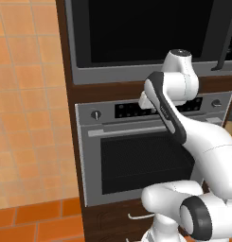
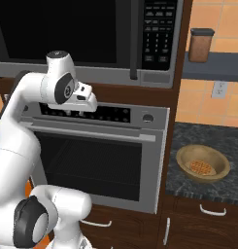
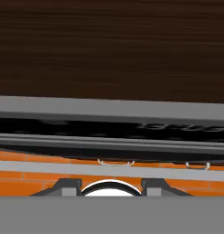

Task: Open the microwave, place the bowl with waffle inside the microwave, then close the microwave door and turn it on.

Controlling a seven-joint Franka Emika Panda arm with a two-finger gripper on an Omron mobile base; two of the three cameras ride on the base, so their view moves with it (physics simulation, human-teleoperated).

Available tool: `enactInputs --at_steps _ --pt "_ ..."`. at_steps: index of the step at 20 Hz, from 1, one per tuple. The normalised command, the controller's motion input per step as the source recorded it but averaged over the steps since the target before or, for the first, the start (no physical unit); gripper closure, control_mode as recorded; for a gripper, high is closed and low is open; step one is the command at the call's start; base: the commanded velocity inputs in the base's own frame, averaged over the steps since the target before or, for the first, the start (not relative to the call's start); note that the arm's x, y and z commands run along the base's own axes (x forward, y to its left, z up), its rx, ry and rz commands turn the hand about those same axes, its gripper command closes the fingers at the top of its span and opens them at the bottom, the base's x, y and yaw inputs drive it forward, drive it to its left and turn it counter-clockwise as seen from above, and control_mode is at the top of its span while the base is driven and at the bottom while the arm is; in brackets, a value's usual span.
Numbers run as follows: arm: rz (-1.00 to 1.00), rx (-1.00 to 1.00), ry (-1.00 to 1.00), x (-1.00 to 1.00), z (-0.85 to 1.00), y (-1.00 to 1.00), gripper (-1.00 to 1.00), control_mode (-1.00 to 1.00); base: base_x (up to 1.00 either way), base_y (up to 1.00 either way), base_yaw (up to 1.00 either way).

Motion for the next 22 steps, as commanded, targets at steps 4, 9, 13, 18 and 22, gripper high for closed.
enactInputs --at_steps 4,9,13,18,22 --pt "0.0 0.0 0.0 -0.19 -0.1 0.0 -1.0 -1.0 0.0 0.0 0.0" --pt "0.0 0.0 -0.03 -0.5 -0.26 0.0 -1.0 -1.0 0.0 0.0 0.0" --pt "0.0 0.0 -0.07 -0.52 -0.34 0.0 -1.0 -1.0 0.0 0.0 0.0" --pt "0.0 0.0 -0.06 -0.41 -0.25 0.0 -1.0 -1.0 0.0 0.0 0.0" --pt "0.0 0.0 -0.05 -0.31 -0.09 -0.01 -1.0 -1.0 0.0 0.0 0.0"
